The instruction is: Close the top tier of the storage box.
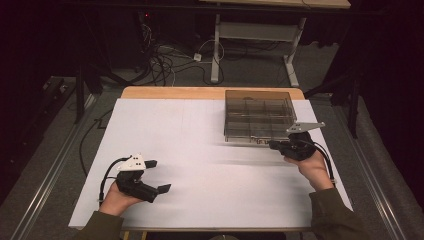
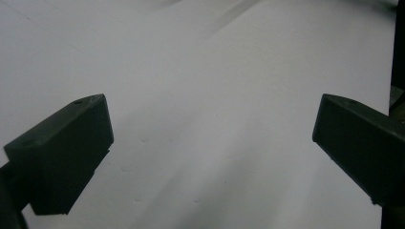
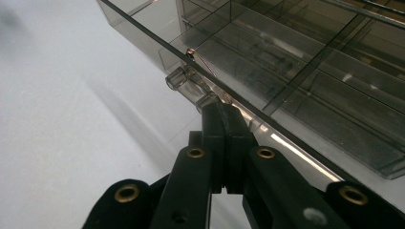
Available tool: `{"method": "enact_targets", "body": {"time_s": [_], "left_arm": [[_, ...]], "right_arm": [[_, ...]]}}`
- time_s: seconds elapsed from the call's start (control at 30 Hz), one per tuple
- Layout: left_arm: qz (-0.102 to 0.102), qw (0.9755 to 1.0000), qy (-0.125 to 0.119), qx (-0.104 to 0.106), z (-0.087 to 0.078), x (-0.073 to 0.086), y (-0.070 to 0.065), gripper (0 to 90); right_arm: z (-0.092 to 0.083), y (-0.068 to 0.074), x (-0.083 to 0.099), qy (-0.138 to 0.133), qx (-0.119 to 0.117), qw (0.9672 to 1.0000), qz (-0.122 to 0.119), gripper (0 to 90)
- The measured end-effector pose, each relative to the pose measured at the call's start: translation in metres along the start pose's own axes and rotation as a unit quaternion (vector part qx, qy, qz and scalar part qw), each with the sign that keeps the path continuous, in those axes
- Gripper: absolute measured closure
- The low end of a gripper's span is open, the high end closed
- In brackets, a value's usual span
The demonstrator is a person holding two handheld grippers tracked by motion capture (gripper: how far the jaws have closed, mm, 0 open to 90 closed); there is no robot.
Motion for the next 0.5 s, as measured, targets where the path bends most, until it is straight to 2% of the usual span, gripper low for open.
{"method": "enact_targets", "body": {"time_s": [0.5], "left_arm": [[-0.001,1.0000,0.000,0.001,0.001,0.000,0.000,0.0]], "right_arm": [[0.005,-0.005,-0.010,-0.008,0.015,0.9998,0.005,90.0]]}}
Point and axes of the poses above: each handheld gripper's, and its own axes: z roughly forward along the jaws, x roughly out of its underside, y roughly to its left, the point moved 4 cm from there along z, roughly forward along the jaws, and after that the axes turned 5 degrees about z, right-handed, at the moved point
